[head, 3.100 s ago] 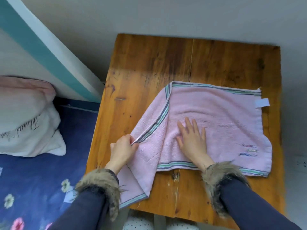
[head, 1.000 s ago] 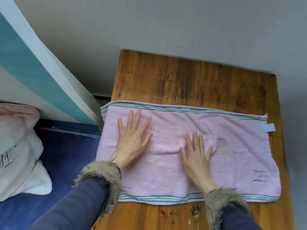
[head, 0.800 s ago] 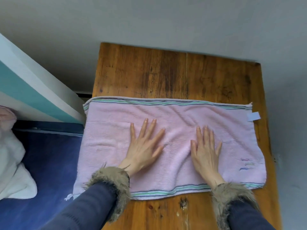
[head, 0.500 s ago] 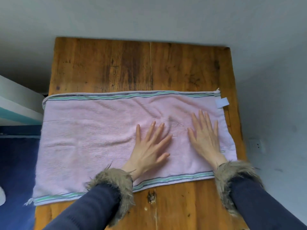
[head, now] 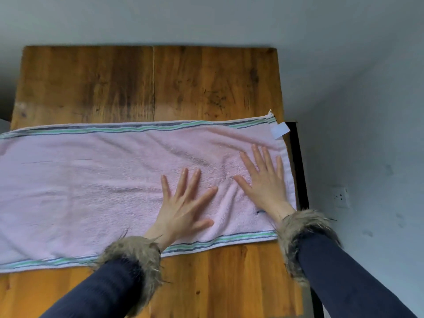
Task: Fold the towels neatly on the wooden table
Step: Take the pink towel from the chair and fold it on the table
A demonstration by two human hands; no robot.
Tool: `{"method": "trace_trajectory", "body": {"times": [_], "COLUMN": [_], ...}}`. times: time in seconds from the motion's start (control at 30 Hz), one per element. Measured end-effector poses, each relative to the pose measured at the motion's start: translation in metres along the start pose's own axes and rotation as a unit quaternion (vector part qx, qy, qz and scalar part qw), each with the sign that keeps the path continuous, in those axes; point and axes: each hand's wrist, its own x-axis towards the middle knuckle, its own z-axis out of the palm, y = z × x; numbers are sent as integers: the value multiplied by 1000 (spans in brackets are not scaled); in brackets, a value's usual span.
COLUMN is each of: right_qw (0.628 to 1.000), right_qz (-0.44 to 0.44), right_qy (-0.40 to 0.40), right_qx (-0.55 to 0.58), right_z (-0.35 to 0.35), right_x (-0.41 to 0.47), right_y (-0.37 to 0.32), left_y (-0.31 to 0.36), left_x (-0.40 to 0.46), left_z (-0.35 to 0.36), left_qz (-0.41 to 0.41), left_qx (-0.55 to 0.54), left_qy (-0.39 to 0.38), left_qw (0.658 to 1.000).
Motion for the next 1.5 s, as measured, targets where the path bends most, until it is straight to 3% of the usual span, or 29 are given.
{"method": "trace_trajectory", "body": {"times": [0.13,0.23,0.3,0.37,0.4,0.43,0.57,0.7,0.8,0.87,0.93,1.03,1.13,1.23,1.3,1.43,1.5], "right_qw": [999,984,928,821,781,768,781,850,876,894,903,910,919,920,919,924,928], "right_qz": [-1,70,187,304,341,366,387,316,247,187,95,2,62,140,182,226,232], "right_qy": [-21,31,28,-14,-25,-30,-22,38,73,50,-24,-93,-16,75,102,90,83], "right_qx": [36,161,321,484,522,525,490,421,408,403,419,404,390,357,335,296,277], "right_z": [-7,-10,-12,-13,-12,-12,-16,-40,-64,-74,-81,-80,-76,-72,-71,-70,-70], "right_x": [-16,-36,-47,-54,-57,-59,-71,-79,-83,-80,-73,-59,-42,-18,1,38,51], "right_y": [32,49,51,52,53,54,65,59,31,10,-10,-28,-21,-5,2,6,3], "left_y": [26,34,34,35,35,36,45,57,66,68,66,67,73,80,84,88,86], "left_x": [12,17,16,16,17,17,17,15,13,10,5,-3,-6,-5,-2,5,6], "left_z": [-1,-1,-2,-5,-7,-9,-16,-19,-27,-31,-31,-37,-39,-35,-34,-33,-33], "left_qz": [0,-12,-20,-29,-34,-39,-64,-81,-118,-155,-194,-257,-281,-298,-319,-295,-276], "left_qx": [-2,1,1,0,0,-1,-35,-77,-161,-274,-353,-409,-477,-485,-462,-385,-415], "left_qy": [-10,-19,-33,-52,-61,-72,-103,-113,-92,1,83,79,19,-23,-41,-78,-83], "left_qw": [1000,1000,999,998,998,997,992,987,976,949,911,872,833,822,827,871,863]}}
